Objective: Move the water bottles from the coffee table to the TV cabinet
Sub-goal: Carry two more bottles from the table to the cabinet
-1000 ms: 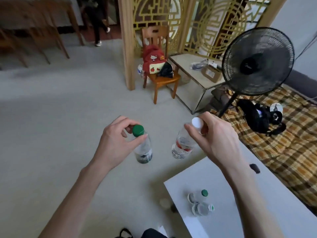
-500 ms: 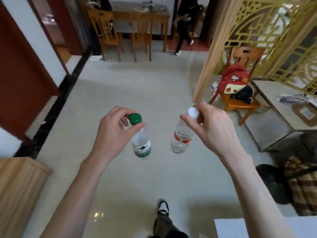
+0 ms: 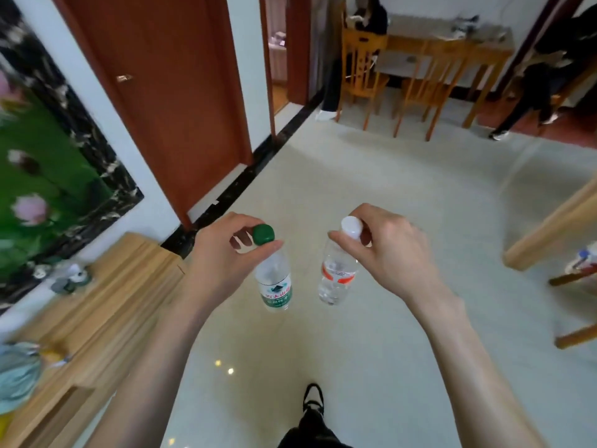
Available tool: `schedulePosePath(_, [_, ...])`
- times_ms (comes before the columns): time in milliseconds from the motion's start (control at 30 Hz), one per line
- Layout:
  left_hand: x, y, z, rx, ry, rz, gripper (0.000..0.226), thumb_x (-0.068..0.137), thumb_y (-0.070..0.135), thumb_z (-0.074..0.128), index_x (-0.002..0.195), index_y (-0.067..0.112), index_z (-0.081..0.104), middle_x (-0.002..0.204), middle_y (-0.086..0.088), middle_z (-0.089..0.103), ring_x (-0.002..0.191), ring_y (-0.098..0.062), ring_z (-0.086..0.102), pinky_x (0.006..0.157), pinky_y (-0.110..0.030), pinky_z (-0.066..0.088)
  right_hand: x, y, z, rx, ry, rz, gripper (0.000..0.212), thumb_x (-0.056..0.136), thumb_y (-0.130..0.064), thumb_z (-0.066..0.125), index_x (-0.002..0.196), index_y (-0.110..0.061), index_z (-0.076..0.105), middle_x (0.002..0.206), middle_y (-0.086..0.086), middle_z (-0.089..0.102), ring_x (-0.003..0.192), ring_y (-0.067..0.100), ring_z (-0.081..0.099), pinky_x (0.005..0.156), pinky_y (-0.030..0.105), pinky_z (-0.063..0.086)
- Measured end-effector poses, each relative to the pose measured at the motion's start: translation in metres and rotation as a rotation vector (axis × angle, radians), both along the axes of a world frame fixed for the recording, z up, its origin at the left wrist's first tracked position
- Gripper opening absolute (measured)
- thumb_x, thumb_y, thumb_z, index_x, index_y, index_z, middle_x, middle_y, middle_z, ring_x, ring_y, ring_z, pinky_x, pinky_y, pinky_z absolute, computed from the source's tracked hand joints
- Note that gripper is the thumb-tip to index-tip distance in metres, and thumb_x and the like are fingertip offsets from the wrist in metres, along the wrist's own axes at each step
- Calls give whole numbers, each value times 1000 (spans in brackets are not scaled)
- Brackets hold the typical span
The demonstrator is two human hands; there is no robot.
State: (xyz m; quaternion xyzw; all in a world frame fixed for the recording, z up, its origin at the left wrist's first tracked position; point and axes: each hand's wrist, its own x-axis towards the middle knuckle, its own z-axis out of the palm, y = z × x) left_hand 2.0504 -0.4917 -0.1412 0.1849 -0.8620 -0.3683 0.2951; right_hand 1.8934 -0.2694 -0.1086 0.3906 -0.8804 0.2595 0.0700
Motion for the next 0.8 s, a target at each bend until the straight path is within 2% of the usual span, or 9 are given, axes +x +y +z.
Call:
schedulePosePath(200, [-24, -59, 12, -27, -20, 164, 21, 78, 45, 88, 87, 42, 69, 86, 30, 65, 77, -5, 60, 65, -8, 42, -57, -104, -4, 38, 30, 241, 38, 91, -68, 55, 89, -30, 52, 76, -10, 58, 68, 17, 56, 54, 26, 36])
schedulePosePath(333, [-22, -95, 13, -24, -38, 288, 21, 79, 42, 86, 93, 35, 73, 82, 16, 63, 81, -8, 60, 68, -9, 42, -81, -175, -8, 84, 14, 375, 38, 92, -70, 52, 92, -32, 50, 78, -12, 57, 70, 12, 55, 53, 18, 30])
schedulePosePath(467, [-14, -135, 7, 42, -35, 395, 21, 80, 41, 85, 95, 38, 72, 91, 4, 67, 81, -14, 61, 71, -27, 50, -92, -243, -13, 108, -27, 500, 36, 92, -69, 53, 95, -34, 49, 84, -14, 58, 72, 9, 55, 56, 17, 32])
schedulePosePath(600, [-2, -181, -7, 89, -31, 497, 20, 81, 35, 86, 97, 31, 75, 95, 5, 68, 80, -14, 61, 74, -41, 55, -91, -310, -24, 115, -70, 586, 32, 92, -67, 56, 96, -37, 48, 85, -17, 57, 69, -1, 53, 56, 16, 30])
schedulePosePath(800, [12, -264, -36, 116, -79, 573, 21, 82, 33, 86, 98, 26, 75, 97, 10, 66, 80, -13, 60, 72, -33, 52, -77, -409, -46, 156, -73, 656, 30, 92, -66, 57, 100, -38, 49, 89, -18, 58, 73, -2, 54, 58, 15, 36])
